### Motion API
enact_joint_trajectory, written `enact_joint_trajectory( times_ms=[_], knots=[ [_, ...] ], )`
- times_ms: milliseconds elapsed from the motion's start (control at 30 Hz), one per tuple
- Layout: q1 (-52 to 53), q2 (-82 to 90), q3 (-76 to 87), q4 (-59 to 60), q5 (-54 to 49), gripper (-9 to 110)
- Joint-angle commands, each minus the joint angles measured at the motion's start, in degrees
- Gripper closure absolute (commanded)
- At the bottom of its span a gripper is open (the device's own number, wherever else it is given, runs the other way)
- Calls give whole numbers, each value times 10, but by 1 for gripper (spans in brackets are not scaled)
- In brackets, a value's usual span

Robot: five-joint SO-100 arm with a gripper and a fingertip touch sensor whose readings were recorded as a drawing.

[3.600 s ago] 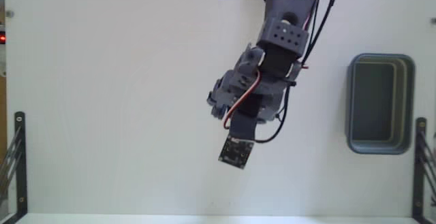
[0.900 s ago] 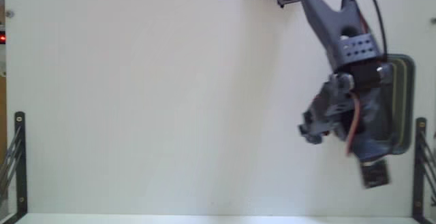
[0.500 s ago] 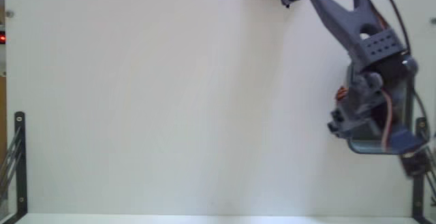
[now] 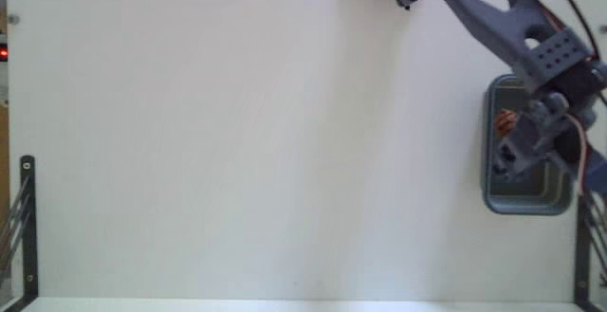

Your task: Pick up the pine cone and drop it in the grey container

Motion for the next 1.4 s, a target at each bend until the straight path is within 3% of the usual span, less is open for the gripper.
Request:
enact_joint_trajectory(
  times_ms=[0, 300, 333, 1367],
  knots=[
    [-18, 13, -27, -12, 2, 56],
    [-22, 13, -27, -12, 2, 56],
    [-22, 13, -27, -12, 2, -9],
    [-22, 13, -27, -12, 2, -9]
  ],
)
